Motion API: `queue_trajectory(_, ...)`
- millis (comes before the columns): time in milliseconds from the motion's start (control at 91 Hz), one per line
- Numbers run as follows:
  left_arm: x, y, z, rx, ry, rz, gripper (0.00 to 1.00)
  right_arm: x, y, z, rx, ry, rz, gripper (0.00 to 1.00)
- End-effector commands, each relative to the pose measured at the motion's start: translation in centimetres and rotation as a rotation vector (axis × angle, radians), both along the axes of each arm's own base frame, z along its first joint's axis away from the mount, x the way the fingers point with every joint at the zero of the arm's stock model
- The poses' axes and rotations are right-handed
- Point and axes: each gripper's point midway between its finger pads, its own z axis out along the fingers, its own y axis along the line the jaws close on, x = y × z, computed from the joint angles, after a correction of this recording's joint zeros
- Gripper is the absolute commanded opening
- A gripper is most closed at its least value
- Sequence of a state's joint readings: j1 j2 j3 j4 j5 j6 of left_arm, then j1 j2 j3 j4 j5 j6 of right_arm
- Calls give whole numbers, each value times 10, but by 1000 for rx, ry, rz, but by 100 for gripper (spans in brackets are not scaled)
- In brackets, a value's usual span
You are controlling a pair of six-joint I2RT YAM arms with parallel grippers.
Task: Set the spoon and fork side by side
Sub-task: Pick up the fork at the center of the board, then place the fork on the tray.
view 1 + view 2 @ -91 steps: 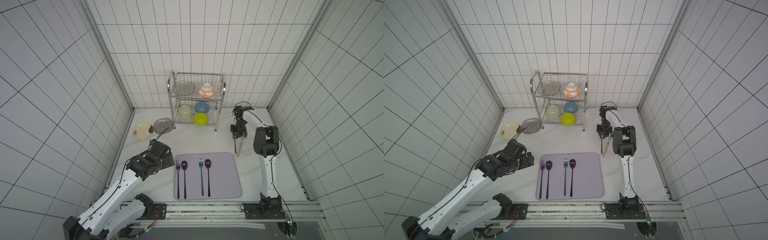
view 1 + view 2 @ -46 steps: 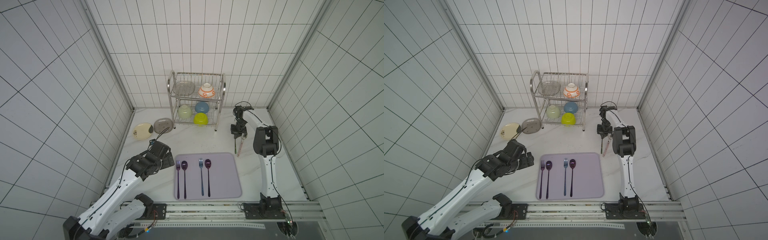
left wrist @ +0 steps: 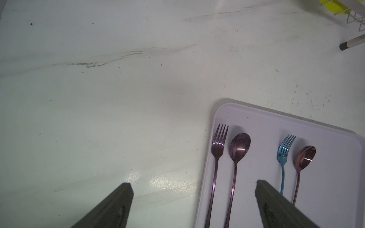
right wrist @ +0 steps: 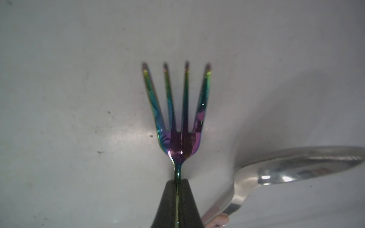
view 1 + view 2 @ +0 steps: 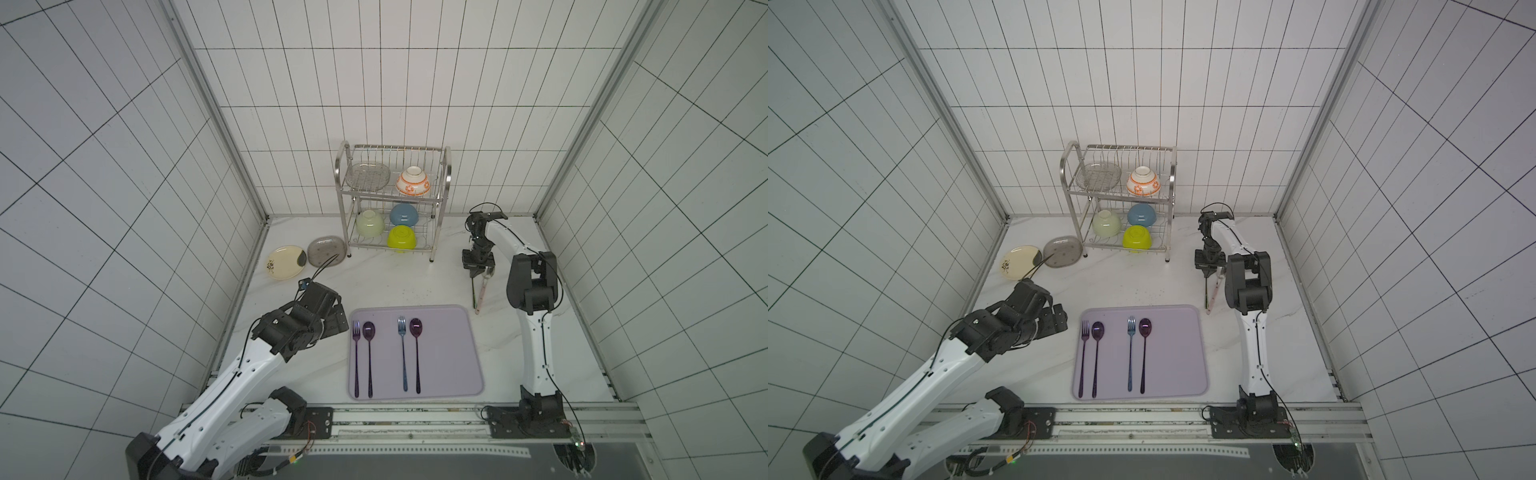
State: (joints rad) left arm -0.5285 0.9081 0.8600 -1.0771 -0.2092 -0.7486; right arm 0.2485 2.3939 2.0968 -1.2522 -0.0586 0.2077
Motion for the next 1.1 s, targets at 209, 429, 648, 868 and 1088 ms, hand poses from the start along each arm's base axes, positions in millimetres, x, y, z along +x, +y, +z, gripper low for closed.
queue_trajectory(209, 1, 1, 6, -5, -26, 4, 98, -35, -10, 49, -25, 5, 51, 0)
queue_trajectory(429, 2, 0, 7, -10, -31, 2, 98, -67, -7, 66, -14, 0, 28, 0)
queue_trajectory(648, 1, -2, 9, -25, -40, -13, 98, -127, 12, 68, 24, 4, -25, 0)
queue_trajectory(868, 0, -7, 12, -53, -60, -37, 98, -186, 45, 58, 81, -35, -77, 0)
queue_trajectory(1088, -1, -12, 14, -74, -65, -67, 98, -215, 85, 38, 82, -65, -60, 0)
